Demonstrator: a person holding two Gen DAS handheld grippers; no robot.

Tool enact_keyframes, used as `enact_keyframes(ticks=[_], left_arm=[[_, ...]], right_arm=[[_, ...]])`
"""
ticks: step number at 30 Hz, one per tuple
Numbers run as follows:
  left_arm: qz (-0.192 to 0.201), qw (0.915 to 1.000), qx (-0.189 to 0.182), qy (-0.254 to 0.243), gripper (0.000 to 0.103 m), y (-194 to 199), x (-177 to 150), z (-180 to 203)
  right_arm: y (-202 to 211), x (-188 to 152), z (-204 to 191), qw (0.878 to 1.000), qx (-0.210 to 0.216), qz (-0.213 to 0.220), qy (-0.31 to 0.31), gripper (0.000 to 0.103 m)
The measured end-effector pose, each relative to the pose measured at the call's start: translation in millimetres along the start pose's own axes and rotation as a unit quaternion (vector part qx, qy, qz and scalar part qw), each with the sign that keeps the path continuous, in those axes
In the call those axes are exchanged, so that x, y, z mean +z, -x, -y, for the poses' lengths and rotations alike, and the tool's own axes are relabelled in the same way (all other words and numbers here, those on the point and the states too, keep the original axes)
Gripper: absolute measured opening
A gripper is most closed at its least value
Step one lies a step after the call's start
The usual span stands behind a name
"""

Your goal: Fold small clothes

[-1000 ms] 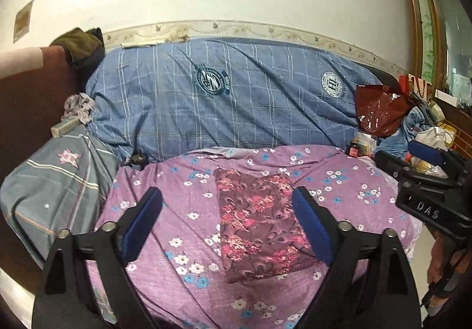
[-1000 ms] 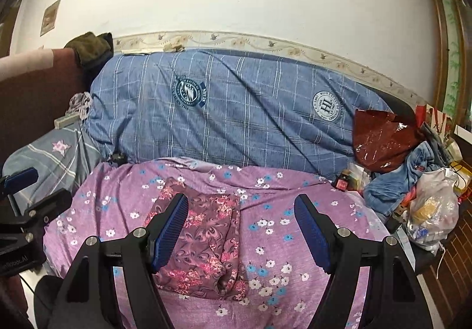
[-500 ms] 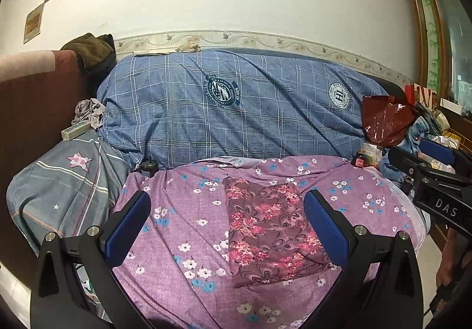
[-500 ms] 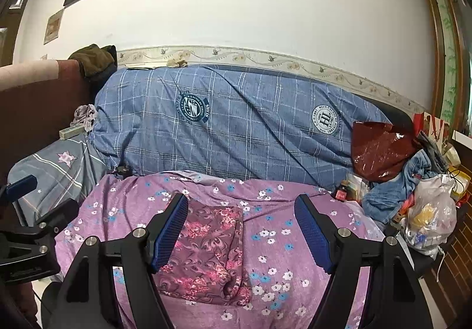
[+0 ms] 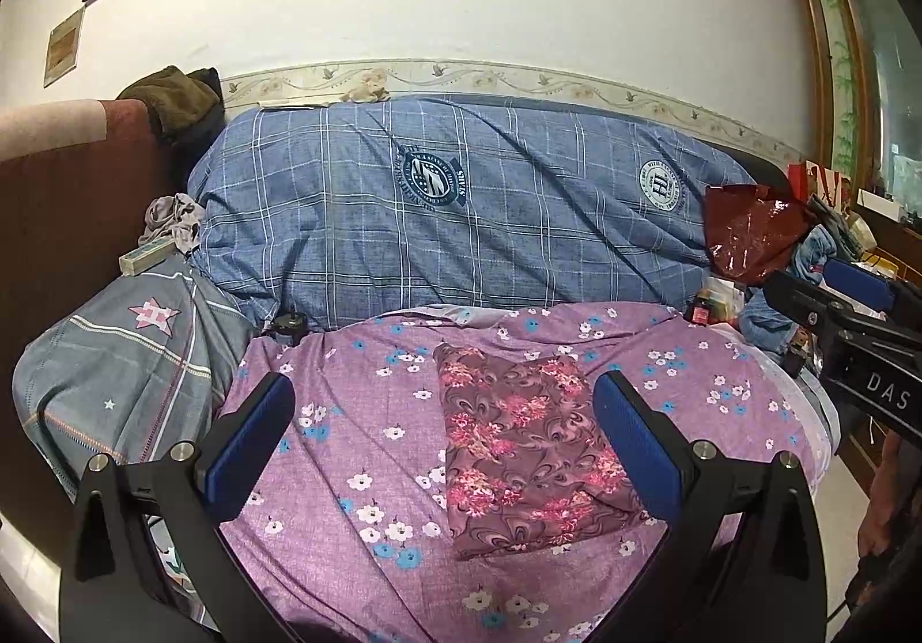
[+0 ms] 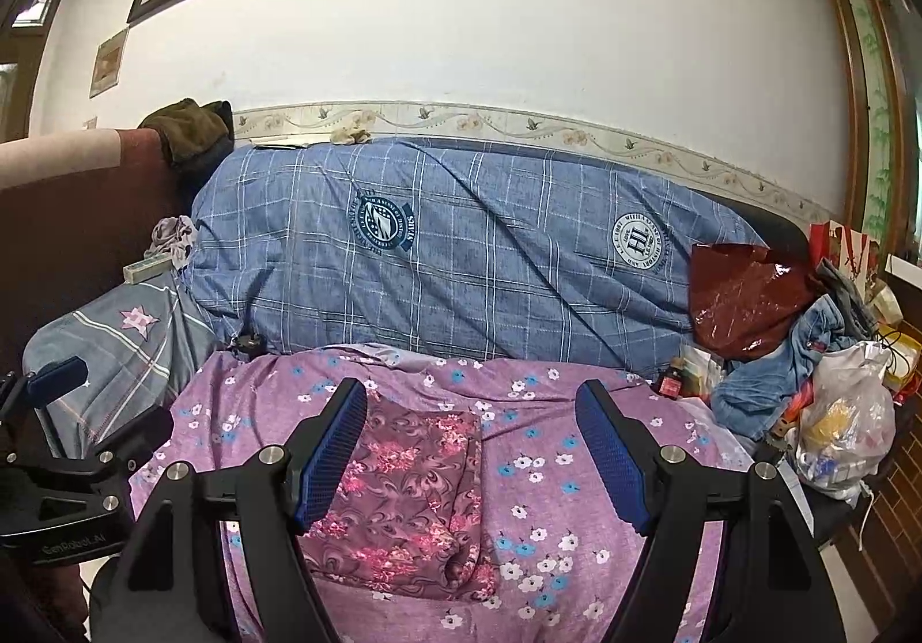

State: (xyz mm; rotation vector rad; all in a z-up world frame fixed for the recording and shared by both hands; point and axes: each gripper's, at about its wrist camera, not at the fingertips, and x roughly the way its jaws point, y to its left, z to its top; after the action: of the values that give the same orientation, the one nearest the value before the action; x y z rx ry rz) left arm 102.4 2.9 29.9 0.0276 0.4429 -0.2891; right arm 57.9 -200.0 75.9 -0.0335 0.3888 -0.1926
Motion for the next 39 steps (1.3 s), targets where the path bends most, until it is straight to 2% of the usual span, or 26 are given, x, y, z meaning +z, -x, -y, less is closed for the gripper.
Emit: enact_keyframes(ticks=[17, 39], left_arm=[[0.001, 1.0, 0.001, 0.0, 0.103, 1.1, 0.2, -0.6], [0.021, 0.9998, 0.005, 0.006, 0.103, 20.8, 6.0, -7.8]], right_arm=[[5.3, 3.0, -8.1, 1.0, 0.008, 0.007, 0.007, 0.077], [17.0, 7.0, -15.8, 1.0, 0.004, 0.021, 0.015, 0.077]])
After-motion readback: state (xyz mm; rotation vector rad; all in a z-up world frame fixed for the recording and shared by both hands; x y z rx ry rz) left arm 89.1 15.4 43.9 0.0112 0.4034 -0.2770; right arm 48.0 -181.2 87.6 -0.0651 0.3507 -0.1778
